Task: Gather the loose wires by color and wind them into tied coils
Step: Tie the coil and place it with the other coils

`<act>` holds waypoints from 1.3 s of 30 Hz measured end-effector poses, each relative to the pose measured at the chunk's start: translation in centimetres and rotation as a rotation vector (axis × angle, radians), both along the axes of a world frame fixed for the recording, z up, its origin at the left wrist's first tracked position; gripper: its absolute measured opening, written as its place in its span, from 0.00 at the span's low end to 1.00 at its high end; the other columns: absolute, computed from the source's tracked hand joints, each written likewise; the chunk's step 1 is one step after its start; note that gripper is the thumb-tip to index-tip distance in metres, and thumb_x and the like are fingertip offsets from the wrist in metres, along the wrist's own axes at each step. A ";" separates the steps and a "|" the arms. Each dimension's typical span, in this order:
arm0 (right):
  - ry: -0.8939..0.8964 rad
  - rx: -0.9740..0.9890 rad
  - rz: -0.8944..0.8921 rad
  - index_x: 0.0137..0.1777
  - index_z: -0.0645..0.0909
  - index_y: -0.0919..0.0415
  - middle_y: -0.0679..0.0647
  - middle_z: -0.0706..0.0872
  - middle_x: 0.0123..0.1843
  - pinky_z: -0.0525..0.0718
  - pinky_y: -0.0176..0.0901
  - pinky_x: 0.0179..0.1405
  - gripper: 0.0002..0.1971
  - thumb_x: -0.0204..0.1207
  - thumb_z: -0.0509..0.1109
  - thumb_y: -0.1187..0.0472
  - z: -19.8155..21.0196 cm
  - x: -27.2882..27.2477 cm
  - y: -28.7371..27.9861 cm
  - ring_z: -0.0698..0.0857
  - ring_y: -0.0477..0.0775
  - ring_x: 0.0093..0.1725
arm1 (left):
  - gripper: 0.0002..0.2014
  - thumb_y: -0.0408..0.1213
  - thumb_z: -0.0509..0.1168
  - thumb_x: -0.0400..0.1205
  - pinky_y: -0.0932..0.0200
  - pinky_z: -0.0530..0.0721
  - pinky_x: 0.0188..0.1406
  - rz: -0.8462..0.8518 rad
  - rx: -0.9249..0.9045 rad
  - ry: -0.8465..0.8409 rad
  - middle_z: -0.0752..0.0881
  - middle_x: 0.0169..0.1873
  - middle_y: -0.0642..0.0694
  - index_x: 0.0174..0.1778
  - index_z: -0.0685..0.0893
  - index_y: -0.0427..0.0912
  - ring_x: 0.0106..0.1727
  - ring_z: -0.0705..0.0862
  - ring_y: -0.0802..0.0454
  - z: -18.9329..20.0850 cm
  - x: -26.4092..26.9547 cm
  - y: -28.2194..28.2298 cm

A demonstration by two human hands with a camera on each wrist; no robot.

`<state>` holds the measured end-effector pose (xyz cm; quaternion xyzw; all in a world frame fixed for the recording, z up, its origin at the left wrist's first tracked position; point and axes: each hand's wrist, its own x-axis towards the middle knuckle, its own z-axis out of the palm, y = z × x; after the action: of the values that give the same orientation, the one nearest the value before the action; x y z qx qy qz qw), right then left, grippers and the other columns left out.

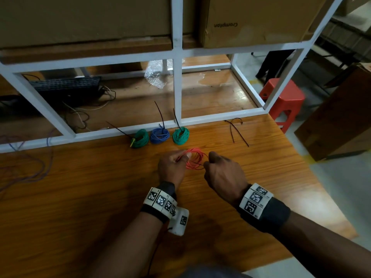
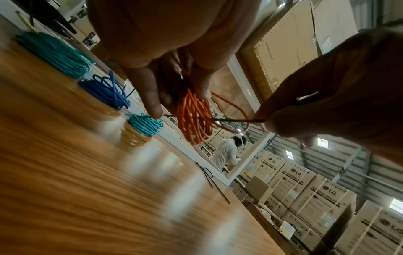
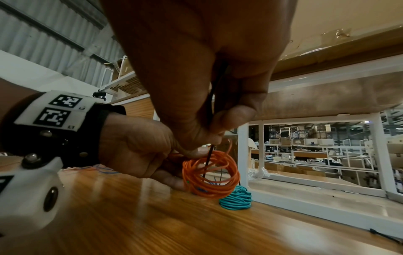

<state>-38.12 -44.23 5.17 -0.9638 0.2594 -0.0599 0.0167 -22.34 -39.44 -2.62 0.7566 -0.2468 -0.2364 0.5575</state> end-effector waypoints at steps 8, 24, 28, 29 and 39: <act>-0.124 -0.003 -0.076 0.35 0.78 0.62 0.58 0.78 0.38 0.68 0.43 0.17 0.13 0.72 0.80 0.67 -1.5 -1.1 0.5 0.80 0.59 0.28 | 0.12 0.42 0.77 0.77 0.49 0.88 0.60 0.057 -0.049 0.246 0.92 0.53 0.54 0.56 0.92 0.50 0.57 0.89 0.58 -0.7 -1.1 -0.1; -0.169 -0.005 -0.087 0.52 0.88 0.58 0.55 0.85 0.50 0.79 0.42 0.19 0.06 0.76 0.77 0.60 -2.4 -1.4 0.4 0.87 0.58 0.34 | 0.12 0.41 0.78 0.75 0.72 0.85 0.45 0.046 -0.241 0.159 0.92 0.49 0.57 0.54 0.92 0.49 0.53 0.89 0.66 1.8 -1.5 -0.4; -0.323 0.106 -0.071 0.59 0.90 0.57 0.53 0.87 0.51 0.83 0.43 0.23 0.12 0.77 0.76 0.65 -2.7 -2.1 -0.8 0.87 0.56 0.32 | 0.10 0.38 0.79 0.75 0.66 0.87 0.49 0.068 -0.274 0.190 0.93 0.47 0.57 0.51 0.92 0.51 0.52 0.90 0.64 2.1 -0.9 -0.7; -0.365 0.154 -0.073 0.60 0.91 0.58 0.52 0.87 0.51 0.86 0.48 0.26 0.12 0.78 0.75 0.66 -2.9 -2.1 -1.2 0.87 0.56 0.35 | 0.10 0.38 0.79 0.75 0.63 0.87 0.51 0.058 -0.274 0.206 0.93 0.48 0.56 0.51 0.92 0.52 0.53 0.90 0.63 2.1 -0.8 -0.7; -0.323 0.167 -0.158 0.60 0.91 0.56 0.55 0.94 0.50 0.89 0.54 0.30 0.13 0.79 0.72 0.67 -4.0 -2.0 -1.4 0.91 0.59 0.38 | 0.09 0.36 0.77 0.77 0.47 0.90 0.58 -0.063 -0.139 0.318 0.93 0.49 0.53 0.47 0.91 0.57 0.53 0.91 0.56 0.4 -0.9 -1.0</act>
<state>-40.17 -45.59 1.18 -0.9136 0.3321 -0.1930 0.1331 -23.25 -40.46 -2.23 0.6612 -0.1949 -0.3527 0.6327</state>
